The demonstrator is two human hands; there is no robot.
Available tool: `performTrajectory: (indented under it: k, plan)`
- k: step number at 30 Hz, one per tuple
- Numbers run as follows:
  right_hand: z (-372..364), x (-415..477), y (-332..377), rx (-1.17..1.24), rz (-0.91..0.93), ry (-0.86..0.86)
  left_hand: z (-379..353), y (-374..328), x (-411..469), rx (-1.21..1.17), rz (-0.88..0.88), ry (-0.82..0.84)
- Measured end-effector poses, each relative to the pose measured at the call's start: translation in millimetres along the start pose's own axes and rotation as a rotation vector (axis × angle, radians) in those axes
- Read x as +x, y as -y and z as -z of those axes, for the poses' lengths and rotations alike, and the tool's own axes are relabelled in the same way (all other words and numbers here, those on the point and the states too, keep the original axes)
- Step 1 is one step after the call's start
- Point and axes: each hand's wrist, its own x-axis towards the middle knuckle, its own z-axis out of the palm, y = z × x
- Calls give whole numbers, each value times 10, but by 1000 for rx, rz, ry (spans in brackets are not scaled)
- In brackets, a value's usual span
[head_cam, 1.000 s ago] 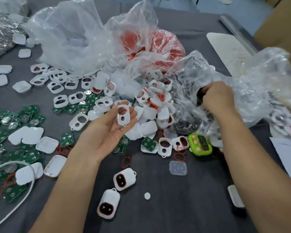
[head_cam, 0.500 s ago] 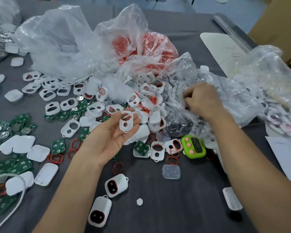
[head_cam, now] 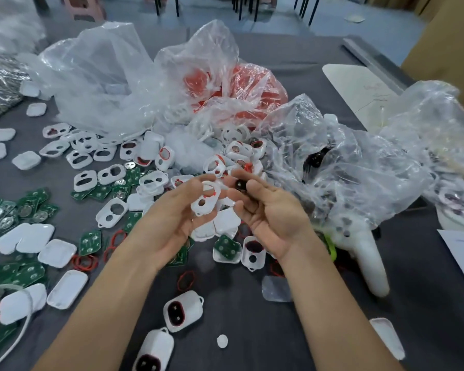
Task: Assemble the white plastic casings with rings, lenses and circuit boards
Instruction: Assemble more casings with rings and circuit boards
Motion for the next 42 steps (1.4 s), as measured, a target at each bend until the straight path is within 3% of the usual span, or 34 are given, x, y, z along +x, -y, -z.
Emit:
performTrajectory:
  k: [3,5,14,24,28,34,42]
  plan:
    - [-3,33,-132,-124,72,-69,156,52,-16,-155,-1,142]
    - [-5,54,-177,-194,125,-101,208,49,-17,-126,-10,202]
    - [-8,-23,-207,-304,302,-52,121,85,11,-17,-83,80]
    - [-2,-39,-235,-278,225,-34,130,49,-10,41,-100,120]
    - [-2,-55,-244,-281,214,-30,138,45,-37,5,-186,161]
    - [17,-54,-217,-72,82,10,137,70,-24,-5,-281,234]
    - [31,-77,-193,-329,149,41,122,95,-3,74,-330,231]
